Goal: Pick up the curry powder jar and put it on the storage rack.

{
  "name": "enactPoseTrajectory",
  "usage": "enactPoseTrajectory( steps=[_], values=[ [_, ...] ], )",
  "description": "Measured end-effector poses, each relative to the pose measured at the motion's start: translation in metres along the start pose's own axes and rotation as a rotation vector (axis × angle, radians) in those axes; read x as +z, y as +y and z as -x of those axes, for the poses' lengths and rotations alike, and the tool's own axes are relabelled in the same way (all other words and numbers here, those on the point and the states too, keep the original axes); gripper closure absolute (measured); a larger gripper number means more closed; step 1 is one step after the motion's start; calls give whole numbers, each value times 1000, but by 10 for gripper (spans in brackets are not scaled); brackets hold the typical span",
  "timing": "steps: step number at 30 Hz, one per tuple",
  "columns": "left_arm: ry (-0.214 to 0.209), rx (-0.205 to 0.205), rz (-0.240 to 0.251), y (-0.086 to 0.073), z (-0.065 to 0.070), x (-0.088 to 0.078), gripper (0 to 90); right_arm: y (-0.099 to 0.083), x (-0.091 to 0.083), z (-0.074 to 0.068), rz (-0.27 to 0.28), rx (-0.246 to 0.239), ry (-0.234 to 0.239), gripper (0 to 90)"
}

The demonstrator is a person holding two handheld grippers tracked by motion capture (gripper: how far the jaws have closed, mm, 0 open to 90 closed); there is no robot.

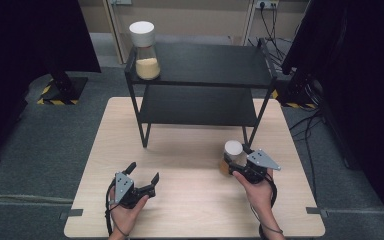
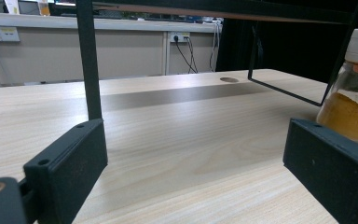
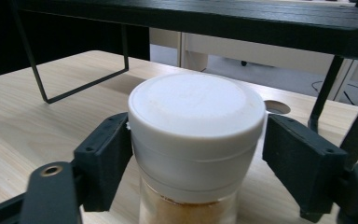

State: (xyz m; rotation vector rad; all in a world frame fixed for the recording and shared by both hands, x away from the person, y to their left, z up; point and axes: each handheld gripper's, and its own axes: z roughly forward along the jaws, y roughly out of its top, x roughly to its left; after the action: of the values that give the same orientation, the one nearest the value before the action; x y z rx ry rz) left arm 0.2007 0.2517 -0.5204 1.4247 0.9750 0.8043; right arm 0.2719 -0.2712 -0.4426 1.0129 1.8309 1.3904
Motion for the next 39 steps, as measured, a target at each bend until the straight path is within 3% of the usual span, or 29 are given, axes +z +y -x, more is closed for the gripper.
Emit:
enactPoseTrajectory(
  steps=[7,17,30,39],
  values=[
    [-1,2,-1,0,0,0,58,2,4,0,-5,-10,9,332],
    [10,6,4,-1,3,0,58,6,1,-7,-14,-18,-10,339],
    [11,7,4,-1,3,0,58,30,-20,-14,69,-30,-36,339],
    [14,9,2,0,4,0,58,54,-37,-14,168,-21,-59,339]
  ],
)
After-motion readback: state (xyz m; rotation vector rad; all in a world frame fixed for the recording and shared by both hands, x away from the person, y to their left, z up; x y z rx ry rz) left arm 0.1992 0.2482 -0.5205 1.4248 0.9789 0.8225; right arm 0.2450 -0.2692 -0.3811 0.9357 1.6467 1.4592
